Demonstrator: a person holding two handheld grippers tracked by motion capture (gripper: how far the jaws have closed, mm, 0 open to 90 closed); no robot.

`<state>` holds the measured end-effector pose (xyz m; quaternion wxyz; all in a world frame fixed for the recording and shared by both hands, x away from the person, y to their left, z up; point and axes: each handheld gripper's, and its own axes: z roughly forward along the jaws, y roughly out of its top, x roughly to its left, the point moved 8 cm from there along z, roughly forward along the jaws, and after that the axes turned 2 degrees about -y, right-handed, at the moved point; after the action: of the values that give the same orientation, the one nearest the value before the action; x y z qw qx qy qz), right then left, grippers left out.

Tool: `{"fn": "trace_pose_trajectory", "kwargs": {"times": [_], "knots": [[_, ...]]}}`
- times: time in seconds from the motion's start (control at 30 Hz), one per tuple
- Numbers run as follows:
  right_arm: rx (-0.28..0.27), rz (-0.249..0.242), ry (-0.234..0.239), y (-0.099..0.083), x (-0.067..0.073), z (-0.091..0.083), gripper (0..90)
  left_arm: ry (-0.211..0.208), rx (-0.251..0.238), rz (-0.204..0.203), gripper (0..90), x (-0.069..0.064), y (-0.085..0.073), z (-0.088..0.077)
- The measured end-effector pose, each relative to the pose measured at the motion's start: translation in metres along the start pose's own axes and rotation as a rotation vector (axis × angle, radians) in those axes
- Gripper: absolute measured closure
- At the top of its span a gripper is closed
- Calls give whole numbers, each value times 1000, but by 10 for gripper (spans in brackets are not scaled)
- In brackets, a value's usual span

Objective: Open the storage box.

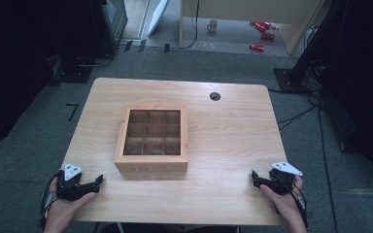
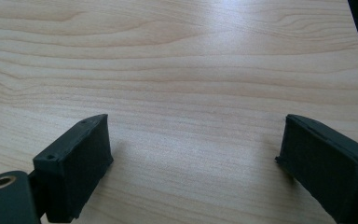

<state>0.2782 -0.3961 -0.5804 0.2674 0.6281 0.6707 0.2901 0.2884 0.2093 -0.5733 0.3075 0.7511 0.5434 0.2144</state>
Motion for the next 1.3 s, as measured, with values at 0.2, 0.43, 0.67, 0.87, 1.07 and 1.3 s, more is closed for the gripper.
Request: {"fn": "trace_pose_trajectory", "kwargs": {"times": [0.2,0.43,0.67,0.87,1.07,1.3], "knots": [[1,0,0,0,0,0,82,-18,-11,3,139,-6,4,-3],[1,0,1,0,0,0,82,-110,-56,-46,156,-20,21,-18],[-1,-7,5,2,1,2,82,-181,-95,-26,183,-40,31,-25],[1,-9,-6,2,2,1,91,-236,-121,-1,304,-58,37,-26],[-25,-33,-15,7,12,-2,136,-258,-132,-10,426,-63,43,-25],[-59,20,9,22,26,-10,137,-270,-131,26,531,-69,49,-24]]}}
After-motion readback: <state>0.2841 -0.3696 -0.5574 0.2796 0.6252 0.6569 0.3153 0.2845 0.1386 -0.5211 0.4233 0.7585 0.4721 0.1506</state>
